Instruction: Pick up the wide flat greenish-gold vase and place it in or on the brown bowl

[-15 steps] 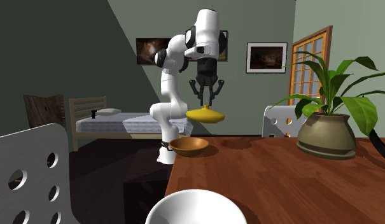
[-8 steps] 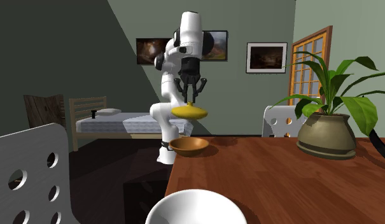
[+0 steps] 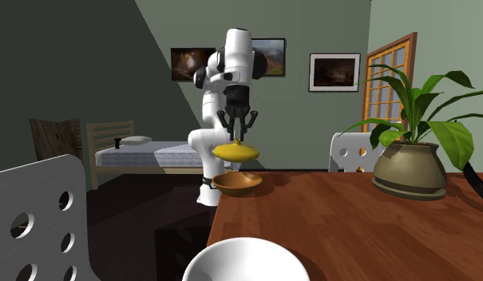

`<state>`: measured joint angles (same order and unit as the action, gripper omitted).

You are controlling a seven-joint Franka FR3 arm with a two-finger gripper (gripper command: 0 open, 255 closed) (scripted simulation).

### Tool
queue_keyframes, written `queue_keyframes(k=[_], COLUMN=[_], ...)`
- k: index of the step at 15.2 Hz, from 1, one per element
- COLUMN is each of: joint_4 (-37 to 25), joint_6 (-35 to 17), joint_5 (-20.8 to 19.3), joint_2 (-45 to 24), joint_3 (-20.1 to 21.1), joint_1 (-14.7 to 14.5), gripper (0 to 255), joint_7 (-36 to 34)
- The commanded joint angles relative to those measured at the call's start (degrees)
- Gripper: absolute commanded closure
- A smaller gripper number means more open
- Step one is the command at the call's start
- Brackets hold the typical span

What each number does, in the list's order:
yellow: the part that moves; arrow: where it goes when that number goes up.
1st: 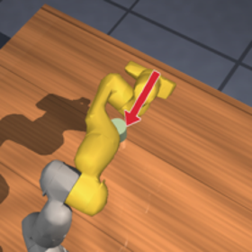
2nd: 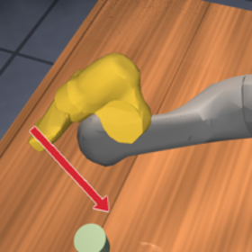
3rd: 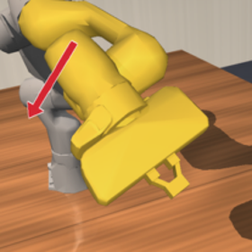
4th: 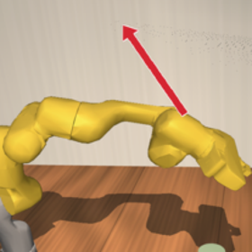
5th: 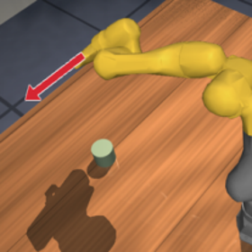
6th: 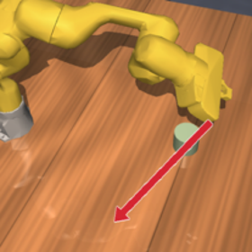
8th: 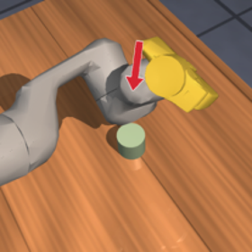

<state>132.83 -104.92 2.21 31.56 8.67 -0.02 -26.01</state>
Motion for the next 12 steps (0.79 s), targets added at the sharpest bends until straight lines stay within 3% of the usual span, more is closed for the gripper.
queue_keyframes(k=[1, 12], joint_4=[1.41, 9.15], joint_6=[-1.47, -10.23], joint_5=[0.08, 0.32], joint_2=[-0.01, -1.04], joint_3=[0.14, 0.68], joint_1=[-0.06, -0.21], gripper=[255, 255], joint_7=[-0.11, -0.39])
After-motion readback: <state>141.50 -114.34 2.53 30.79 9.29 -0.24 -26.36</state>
